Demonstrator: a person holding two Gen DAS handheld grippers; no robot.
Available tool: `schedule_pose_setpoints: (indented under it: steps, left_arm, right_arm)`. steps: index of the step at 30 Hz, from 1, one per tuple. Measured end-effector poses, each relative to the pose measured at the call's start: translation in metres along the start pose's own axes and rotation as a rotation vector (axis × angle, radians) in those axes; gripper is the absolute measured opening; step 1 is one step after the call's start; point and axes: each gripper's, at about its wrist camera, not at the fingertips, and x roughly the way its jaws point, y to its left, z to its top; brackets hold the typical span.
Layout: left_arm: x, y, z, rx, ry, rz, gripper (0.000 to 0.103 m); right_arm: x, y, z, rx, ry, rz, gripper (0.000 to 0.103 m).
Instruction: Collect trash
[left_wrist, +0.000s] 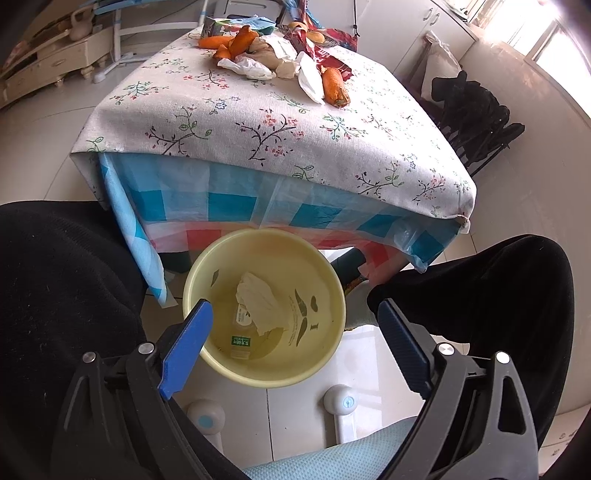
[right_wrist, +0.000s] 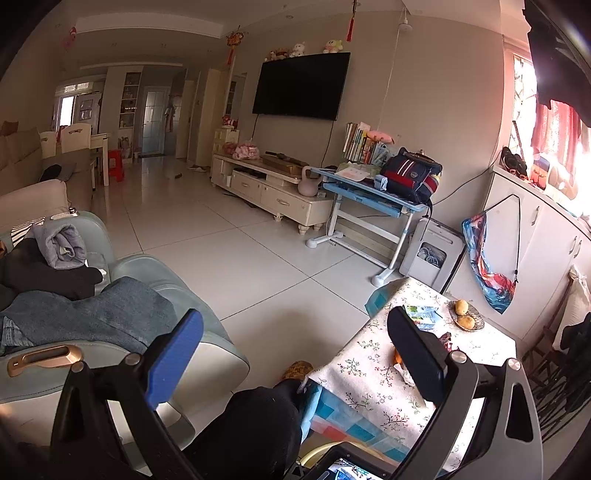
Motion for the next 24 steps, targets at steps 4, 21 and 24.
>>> schedule_pose_setpoints:
  steps: [4,21,24]
  left_arm:
    - [0.0,0.0,0.0,0.001,0.0,0.0,0.088]
    - [0.003,0.0,0.0,-0.008,-0.007,-0.017,0.088]
    - [0.004,0.0,0.001,-0.01,-0.005,-0.02,0.088]
  right_arm:
    - [0.002,0.002,0.0,-0.006,0.013,0.004,0.096]
    - [0.011,-0.002,-0.004,0.001,0.05,0.022,0.096]
    - [0.013,-0.004,-0.006,0.011,0.052,0.032,0.096]
